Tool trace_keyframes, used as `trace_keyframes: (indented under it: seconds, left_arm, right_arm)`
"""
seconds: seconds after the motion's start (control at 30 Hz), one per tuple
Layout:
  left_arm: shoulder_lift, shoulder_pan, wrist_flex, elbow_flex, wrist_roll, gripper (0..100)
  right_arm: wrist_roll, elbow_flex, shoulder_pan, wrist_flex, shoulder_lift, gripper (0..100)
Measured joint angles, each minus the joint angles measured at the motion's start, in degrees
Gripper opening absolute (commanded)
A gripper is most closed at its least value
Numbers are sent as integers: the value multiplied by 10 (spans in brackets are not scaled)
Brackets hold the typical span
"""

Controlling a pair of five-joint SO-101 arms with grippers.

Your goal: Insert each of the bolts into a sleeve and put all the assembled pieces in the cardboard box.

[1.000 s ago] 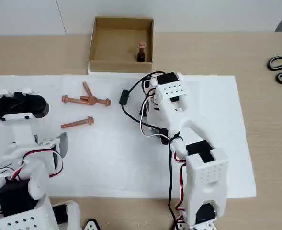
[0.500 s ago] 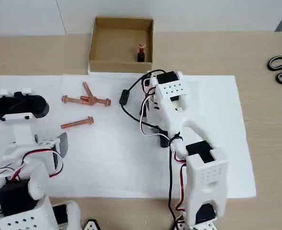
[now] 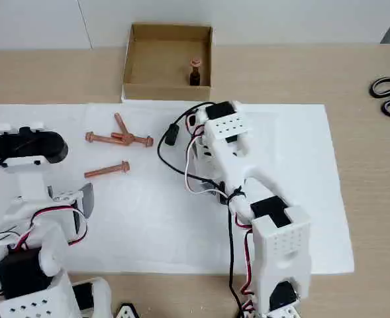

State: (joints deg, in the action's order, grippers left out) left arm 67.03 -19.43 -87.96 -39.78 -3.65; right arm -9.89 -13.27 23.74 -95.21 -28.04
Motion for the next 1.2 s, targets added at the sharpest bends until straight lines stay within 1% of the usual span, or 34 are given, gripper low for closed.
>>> trace_keyframes:
  seconds: [0.57, 0.87, 0.97, 1.07, 1.13, 1.2]
  left_arm:
    - [0, 0, 0, 0, 0, 236]
    - [0, 0, 0, 0, 0, 236]
    - [0, 0, 0, 0, 0, 236]
    - [0, 0, 0, 0, 0, 236]
    - [0, 0, 0, 0, 0, 236]
    - [0, 0, 0, 0, 0, 236]
  right_arm:
    - [0, 25, 1, 18, -1, 190]
    - [0, 14, 1, 17, -48, 188]
    - [0, 14, 1, 17, -49, 128]
    - [0, 14, -3, 15, -49, 0]
    - [0, 14, -4, 14, -48, 20]
    - [0, 14, -5, 13, -48, 3]
